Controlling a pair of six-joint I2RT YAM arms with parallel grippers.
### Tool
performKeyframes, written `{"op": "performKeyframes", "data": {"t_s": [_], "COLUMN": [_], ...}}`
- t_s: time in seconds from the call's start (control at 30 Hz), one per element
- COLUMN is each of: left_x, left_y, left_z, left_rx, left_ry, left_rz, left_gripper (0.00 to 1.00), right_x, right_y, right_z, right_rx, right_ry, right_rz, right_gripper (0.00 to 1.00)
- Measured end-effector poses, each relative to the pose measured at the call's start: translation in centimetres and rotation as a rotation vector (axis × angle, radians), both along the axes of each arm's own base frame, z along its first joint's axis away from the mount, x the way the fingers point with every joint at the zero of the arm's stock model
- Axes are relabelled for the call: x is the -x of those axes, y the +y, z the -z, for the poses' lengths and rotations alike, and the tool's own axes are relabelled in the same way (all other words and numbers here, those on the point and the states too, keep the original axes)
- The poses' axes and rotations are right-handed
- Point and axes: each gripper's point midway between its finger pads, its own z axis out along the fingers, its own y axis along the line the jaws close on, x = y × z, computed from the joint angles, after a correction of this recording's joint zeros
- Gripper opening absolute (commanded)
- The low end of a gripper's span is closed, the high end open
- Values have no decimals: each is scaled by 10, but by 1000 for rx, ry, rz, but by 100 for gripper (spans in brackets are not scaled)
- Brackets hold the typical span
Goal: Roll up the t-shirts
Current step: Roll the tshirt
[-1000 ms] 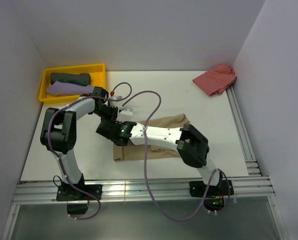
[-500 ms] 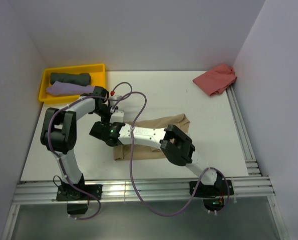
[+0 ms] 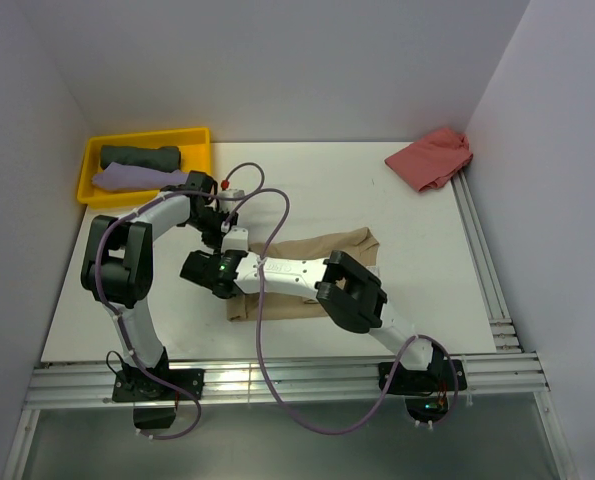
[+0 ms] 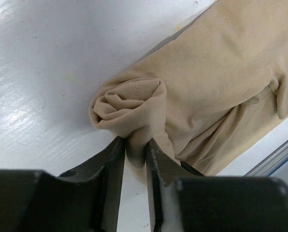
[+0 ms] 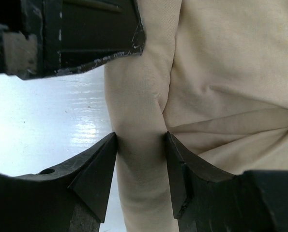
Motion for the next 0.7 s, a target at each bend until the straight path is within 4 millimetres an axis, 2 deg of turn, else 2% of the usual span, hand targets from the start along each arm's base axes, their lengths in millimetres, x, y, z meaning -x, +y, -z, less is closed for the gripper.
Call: {"op": "performKeyframes", "data": {"t_s": [0.03, 0.1, 0.27, 0.4, 0.53, 0.7], "left_x": [-1, -1, -6, -12, -21, -32], "left_y": [0, 0, -1, -3, -1, 18], "left_z": [0, -1, -5, -12, -24, -36], "left_rx": [0, 1, 4, 10, 36, 62], "left_ry": [-2, -5, -20, -39, -53, -71], "left_rz": [0, 0, 5, 7, -1, -37], "left_gripper": [31, 34, 52, 58, 61, 62], "right_x": [0, 1, 1, 1, 2, -3], "right_y": [0, 0, 2, 3, 0, 6], "right_z": [0, 1, 3, 9, 10, 10], "right_rx": [0, 1, -7, -54, -231, -550], "right_ry": [1, 2, 8, 2, 24, 93], "right_rz": [-1, -3, -6, -10, -24, -61], "right_gripper": [52, 45, 21, 12, 6, 4]}}
